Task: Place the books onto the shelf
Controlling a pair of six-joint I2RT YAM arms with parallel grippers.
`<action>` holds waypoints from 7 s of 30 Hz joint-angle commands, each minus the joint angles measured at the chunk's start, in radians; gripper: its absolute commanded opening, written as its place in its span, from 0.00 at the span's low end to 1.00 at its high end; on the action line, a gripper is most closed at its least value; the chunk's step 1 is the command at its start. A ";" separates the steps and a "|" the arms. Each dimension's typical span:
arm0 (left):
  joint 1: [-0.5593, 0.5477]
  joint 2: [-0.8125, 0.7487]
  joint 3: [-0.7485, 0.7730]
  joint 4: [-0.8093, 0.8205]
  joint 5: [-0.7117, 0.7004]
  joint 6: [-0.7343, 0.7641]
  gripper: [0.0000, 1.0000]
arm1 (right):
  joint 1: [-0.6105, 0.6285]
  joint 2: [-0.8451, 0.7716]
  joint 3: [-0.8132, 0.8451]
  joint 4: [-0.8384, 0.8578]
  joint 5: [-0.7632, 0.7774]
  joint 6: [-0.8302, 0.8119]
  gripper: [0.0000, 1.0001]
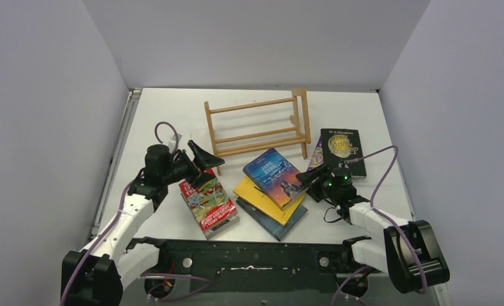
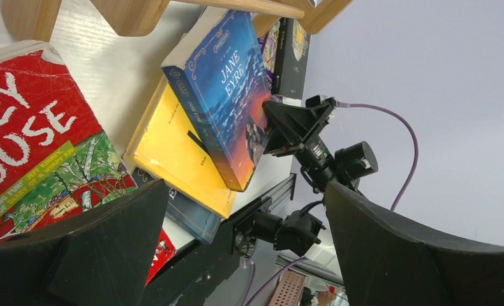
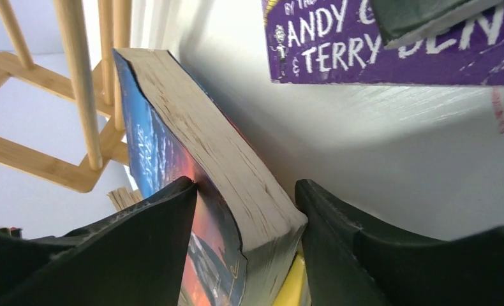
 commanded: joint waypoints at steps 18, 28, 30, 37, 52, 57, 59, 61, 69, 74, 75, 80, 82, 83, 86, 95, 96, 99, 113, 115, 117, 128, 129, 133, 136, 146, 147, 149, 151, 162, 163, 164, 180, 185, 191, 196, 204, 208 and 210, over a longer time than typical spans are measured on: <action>-0.011 -0.032 -0.039 0.153 0.017 -0.120 0.93 | 0.007 -0.336 0.207 -0.425 0.002 0.006 0.00; -0.189 -0.011 -0.034 0.210 -0.088 -0.231 0.93 | 0.010 -0.523 0.427 -0.684 -0.045 0.094 0.00; -0.223 0.005 -0.023 0.252 -0.103 -0.262 0.93 | 0.010 -0.540 0.453 -0.671 -0.047 0.123 0.00; -0.306 0.083 -0.011 0.330 -0.174 -0.438 0.94 | 0.011 -0.535 0.488 -0.515 -0.047 0.229 0.00; -0.445 0.359 0.120 0.546 -0.265 -0.674 0.97 | 0.017 -0.450 0.545 -0.296 -0.084 0.307 0.00; -0.458 0.466 0.184 0.669 -0.272 -0.729 0.95 | 0.021 -0.456 0.560 -0.308 -0.082 0.341 0.00; -0.464 0.503 0.212 0.718 -0.283 -0.744 0.89 | 0.025 -0.462 0.557 -0.304 -0.084 0.360 0.00; -0.466 0.530 0.231 0.766 -0.296 -0.756 0.77 | 0.027 -0.468 0.557 -0.320 -0.090 0.364 0.00; -0.466 0.503 0.205 0.843 -0.350 -0.742 0.39 | 0.033 -0.505 0.536 -0.372 -0.120 0.353 0.00; -0.448 0.475 0.198 0.884 -0.349 -0.722 0.16 | 0.034 -0.519 0.518 -0.400 -0.130 0.324 0.00; -0.441 0.464 0.196 0.884 -0.346 -0.714 0.11 | 0.033 -0.521 0.516 -0.409 -0.130 0.313 0.00; -0.389 0.389 0.193 0.811 -0.308 -0.615 0.00 | 0.033 -0.519 0.542 -0.554 -0.102 0.199 0.51; -0.346 0.328 0.194 0.759 -0.283 -0.557 0.00 | 0.033 -0.517 0.562 -0.654 -0.062 0.129 0.69; -0.324 0.298 0.195 0.717 -0.272 -0.528 0.00 | 0.033 -0.513 0.578 -0.697 -0.043 0.097 0.76; -0.242 0.191 0.221 0.547 -0.240 -0.407 0.00 | 0.032 -0.491 0.628 -0.825 0.030 -0.013 0.83; -0.084 0.040 0.523 -0.237 -0.308 0.204 0.00 | 0.032 -0.337 0.811 -1.078 0.225 -0.304 0.84; -0.084 0.048 0.559 -0.282 -0.326 0.251 0.00 | 0.032 -0.327 0.823 -1.088 0.233 -0.317 0.84; -0.084 0.088 0.644 -0.380 -0.361 0.348 0.00 | 0.031 -0.312 0.828 -1.095 0.240 -0.335 0.84; -0.096 0.292 0.866 -0.441 -0.572 0.631 0.00 | 0.032 -0.307 0.753 -1.058 0.240 -0.328 0.83; -0.101 0.306 0.867 -0.409 -0.611 0.671 0.00 | 0.032 -0.301 0.752 -1.058 0.245 -0.330 0.84; -0.108 0.313 0.861 -0.371 -0.664 0.707 0.00 | 0.032 -0.290 0.750 -1.055 0.245 -0.329 0.83; -0.127 0.318 0.711 -0.099 -0.792 0.774 0.00 | 0.032 -0.212 0.762 -1.005 0.240 -0.317 0.83; -0.128 0.322 0.705 -0.084 -0.792 0.775 0.00 | 0.032 -0.204 0.763 -1.001 0.239 -0.315 0.83; -0.128 0.347 0.720 -0.057 -0.791 0.790 0.00 | 0.031 -0.176 0.771 -0.989 0.228 -0.304 0.83; -0.127 0.349 0.781 -0.075 -0.786 0.788 0.00 | 0.031 -0.159 0.780 -0.988 0.220 -0.304 0.82; -0.129 0.313 0.863 -0.021 -0.741 0.810 0.00 | 0.032 -0.137 0.766 -0.972 0.221 -0.297 0.82; -0.128 0.328 0.863 -0.013 -0.742 0.825 0.00 | 0.032 -0.133 0.763 -0.969 0.218 -0.296 0.82; -0.124 0.373 0.862 -0.005 -0.748 0.843 0.00 | 0.031 -0.124 0.763 -0.964 0.214 -0.298 0.82; -0.122 0.412 0.863 0.003 -0.751 0.861 0.00 | 0.032 -0.117 0.766 -0.965 0.213 -0.302 0.82; -0.083 0.561 0.886 0.110 -0.747 0.887 0.00 | 0.032 -0.104 0.767 -0.970 0.223 -0.314 0.82; -0.082 0.569 0.890 0.122 -0.746 0.884 0.00 | 0.030 -0.101 0.768 -0.971 0.222 -0.314 0.82; -0.081 0.576 0.891 0.132 -0.743 0.880 0.00 | 0.031 -0.100 0.768 -0.970 0.222 -0.314 0.82; -0.081 0.603 0.816 0.159 -0.772 0.963 0.17 | 0.030 -0.059 0.772 -0.961 0.228 -0.332 0.82; -0.081 0.585 0.799 0.143 -0.789 1.022 0.37 | 0.030 -0.053 0.769 -0.956 0.227 -0.337 0.83; -0.081 0.567 0.752 0.161 -0.803 1.012 0.54 | 0.031 -0.049 0.765 -0.956 0.224 -0.340 0.82; -0.081 0.544 0.756 0.103 -0.809 0.976 0.56 | 0.031 -0.057 0.767 -0.959 0.220 -0.356 0.83; -0.074 0.405 0.802 -0.210 -0.775 0.825 0.72 | 0.033 -0.033 0.802 -0.979 0.196 -0.478 0.85; -0.057 0.277 0.768 -0.389 -0.753 0.719 0.76 | 0.044 0.015 0.836 -0.999 0.154 -0.541 0.87; -0.039 0.208 0.727 -0.479 -0.728 0.644 0.77 | 0.071 0.039 0.851 -0.996 0.125 -0.568 0.88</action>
